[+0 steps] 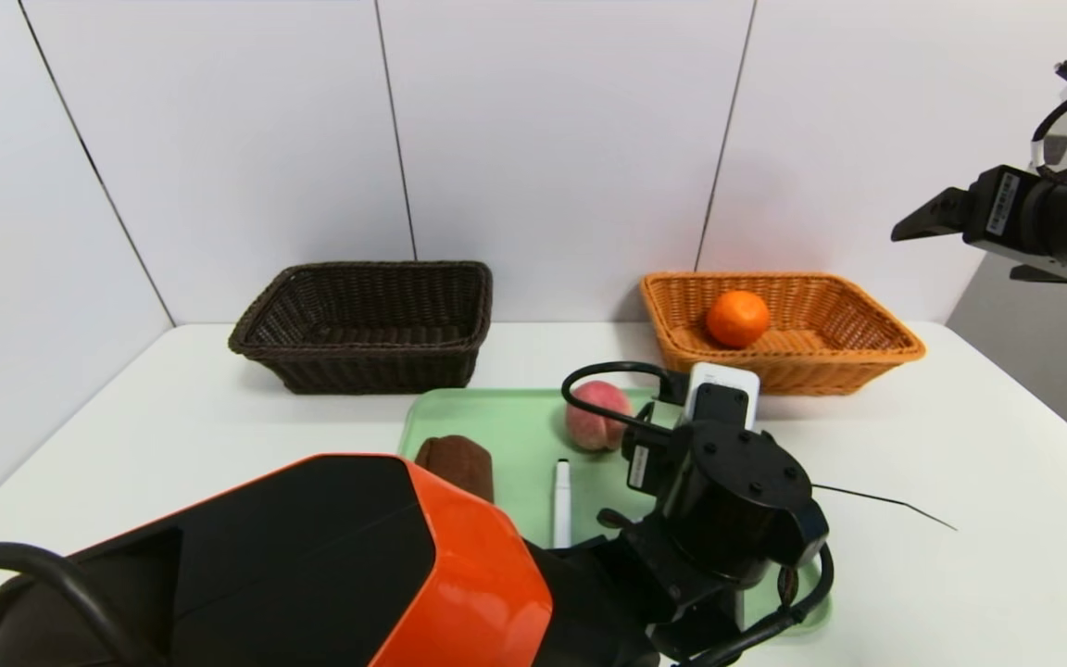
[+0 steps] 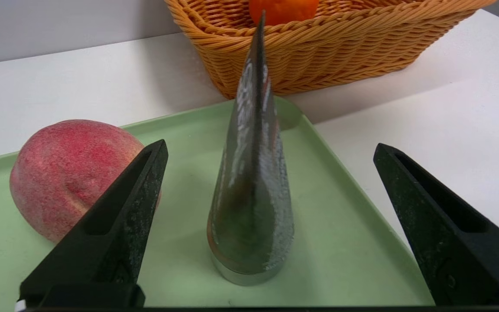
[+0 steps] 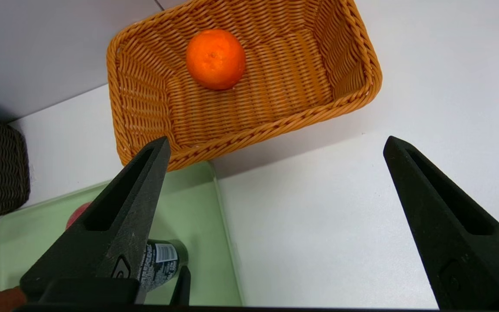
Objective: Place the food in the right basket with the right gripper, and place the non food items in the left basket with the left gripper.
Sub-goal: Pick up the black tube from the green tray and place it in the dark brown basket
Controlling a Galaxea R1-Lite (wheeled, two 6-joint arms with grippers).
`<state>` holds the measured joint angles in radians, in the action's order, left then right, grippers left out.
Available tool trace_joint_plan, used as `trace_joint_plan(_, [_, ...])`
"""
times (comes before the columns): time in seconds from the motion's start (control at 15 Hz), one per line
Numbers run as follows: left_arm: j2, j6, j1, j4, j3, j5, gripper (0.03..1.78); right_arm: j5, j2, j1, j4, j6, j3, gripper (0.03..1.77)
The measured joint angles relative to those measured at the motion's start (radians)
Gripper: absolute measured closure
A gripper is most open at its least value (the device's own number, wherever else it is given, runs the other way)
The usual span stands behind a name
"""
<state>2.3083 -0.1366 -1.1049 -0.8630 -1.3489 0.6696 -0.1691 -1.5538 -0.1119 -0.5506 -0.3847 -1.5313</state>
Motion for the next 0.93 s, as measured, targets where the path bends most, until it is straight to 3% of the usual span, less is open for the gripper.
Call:
trace_joint_plan(0.4, [0.043,0.011,0.033,-0.077,-0.009,-0.043,0.12,0.001,0.025,-0.003,0.003,0.006,0.042,0.1])
trace_joint_plan(0.73, [0.06,0.01,0.034,-0.081,-0.011,-0.065,0.12,-0.001,0.034,-0.004,0.003,0.01,0.059,0.11])
trace_joint_plan(0.93, [0.068,0.008,0.034,-0.081,-0.012,-0.068,0.6,0.0,0.038,-0.008,0.003,0.009,0.065,0.1])
